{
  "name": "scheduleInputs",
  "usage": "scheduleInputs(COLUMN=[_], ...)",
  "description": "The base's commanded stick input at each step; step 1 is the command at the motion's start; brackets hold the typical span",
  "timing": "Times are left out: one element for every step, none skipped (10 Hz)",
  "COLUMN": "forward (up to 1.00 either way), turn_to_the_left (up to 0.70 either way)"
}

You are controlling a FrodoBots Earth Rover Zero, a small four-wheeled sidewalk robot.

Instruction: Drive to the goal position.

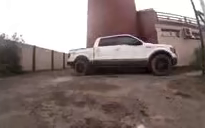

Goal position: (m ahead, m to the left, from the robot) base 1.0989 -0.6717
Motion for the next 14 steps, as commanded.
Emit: scheduleInputs(forward=[0.0, 0.0, 0.0, 0.0, 0.0, 0.0, 0.0, 0.0, 0.0, 0.06, 0.12, 0.21, 0.54, 0.7], turn_to_the_left=[0.7, 0.7, 0.7, 0.7, 0.6, 0.14, 0.0, 0.0, 0.0, 0.0, 0.0, 0.0, 0.0, 0.0])
